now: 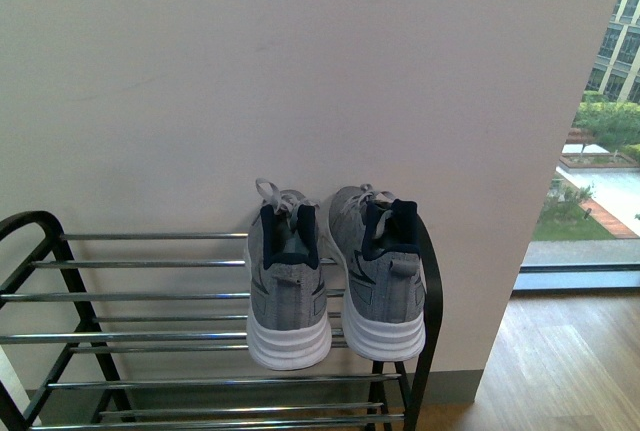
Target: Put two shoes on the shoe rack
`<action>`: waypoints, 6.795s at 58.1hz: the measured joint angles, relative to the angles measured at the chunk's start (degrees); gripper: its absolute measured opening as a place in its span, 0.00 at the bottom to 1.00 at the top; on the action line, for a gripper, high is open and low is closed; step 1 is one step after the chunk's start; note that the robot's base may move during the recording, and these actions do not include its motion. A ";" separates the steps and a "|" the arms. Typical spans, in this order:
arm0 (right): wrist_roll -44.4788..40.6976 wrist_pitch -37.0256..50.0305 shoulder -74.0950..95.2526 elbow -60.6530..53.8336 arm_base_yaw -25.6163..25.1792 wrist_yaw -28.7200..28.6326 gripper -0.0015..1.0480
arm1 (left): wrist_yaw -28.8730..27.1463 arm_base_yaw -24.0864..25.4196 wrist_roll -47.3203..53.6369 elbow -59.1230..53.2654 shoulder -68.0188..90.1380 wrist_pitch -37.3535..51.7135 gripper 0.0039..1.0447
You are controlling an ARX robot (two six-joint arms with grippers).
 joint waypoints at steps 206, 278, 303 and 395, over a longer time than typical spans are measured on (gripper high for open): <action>-0.07 -0.11 0.00 0.00 0.00 0.00 0.91 | 0.02 0.02 0.15 0.00 -0.04 0.00 0.91; -0.09 -0.11 0.00 0.00 0.00 -0.02 0.91 | -0.11 0.02 0.15 0.00 -0.04 0.00 0.91; -0.07 -0.11 0.00 0.00 0.00 0.00 0.91 | -0.09 0.02 0.13 0.00 -0.04 0.00 0.91; -0.09 -0.11 0.00 0.00 0.00 0.00 0.91 | -0.07 0.02 0.15 0.00 -0.04 0.00 0.91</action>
